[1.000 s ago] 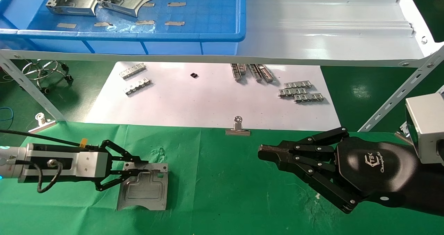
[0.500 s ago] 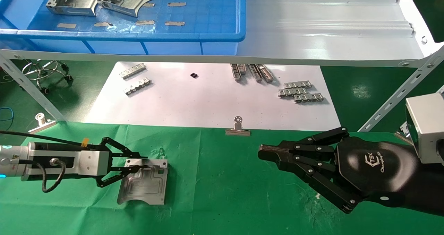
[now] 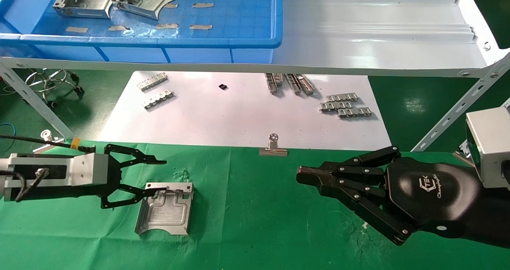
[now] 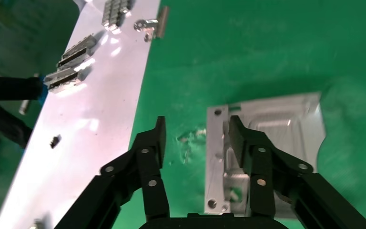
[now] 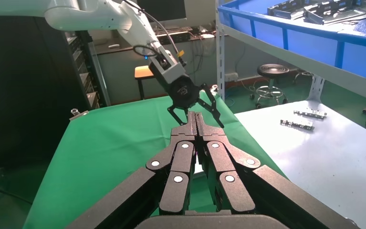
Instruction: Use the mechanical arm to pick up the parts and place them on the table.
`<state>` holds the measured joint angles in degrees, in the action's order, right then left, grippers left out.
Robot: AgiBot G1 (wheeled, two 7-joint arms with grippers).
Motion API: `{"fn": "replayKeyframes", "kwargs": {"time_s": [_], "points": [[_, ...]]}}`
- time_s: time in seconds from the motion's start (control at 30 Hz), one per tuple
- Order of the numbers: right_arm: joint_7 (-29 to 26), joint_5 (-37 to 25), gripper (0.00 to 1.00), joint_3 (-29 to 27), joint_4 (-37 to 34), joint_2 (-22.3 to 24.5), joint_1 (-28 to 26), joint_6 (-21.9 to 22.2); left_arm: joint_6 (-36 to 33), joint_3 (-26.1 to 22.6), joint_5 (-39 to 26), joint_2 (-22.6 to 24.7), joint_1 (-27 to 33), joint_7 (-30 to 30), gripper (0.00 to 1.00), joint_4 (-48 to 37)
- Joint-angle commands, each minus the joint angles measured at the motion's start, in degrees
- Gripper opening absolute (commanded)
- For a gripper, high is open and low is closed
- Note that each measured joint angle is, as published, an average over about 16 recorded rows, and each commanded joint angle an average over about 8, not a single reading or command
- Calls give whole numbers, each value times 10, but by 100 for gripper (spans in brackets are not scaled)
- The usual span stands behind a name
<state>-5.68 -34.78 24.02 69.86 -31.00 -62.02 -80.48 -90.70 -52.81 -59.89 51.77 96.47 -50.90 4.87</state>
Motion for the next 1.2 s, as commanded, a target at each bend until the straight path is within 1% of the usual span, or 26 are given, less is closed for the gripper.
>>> {"fn": "replayKeyframes", "kwargs": {"time_s": [0.03, 0.2, 0.23, 1.2], "points": [[0, 0, 30, 0, 0, 0, 0, 0, -13, 0, 7, -7, 0, 31, 100, 10], [0, 0, 93, 0, 0, 0, 0, 0, -16, 15, 21, -19, -17, 96, 100, 48], [0, 0, 100, 0, 0, 0, 0, 0, -15, 20, 23, -20, -20, 103, 100, 53], [0, 0, 100, 0, 0, 0, 0, 0, 18, 197, 102, -94, -186, 363, 100, 372]]}}
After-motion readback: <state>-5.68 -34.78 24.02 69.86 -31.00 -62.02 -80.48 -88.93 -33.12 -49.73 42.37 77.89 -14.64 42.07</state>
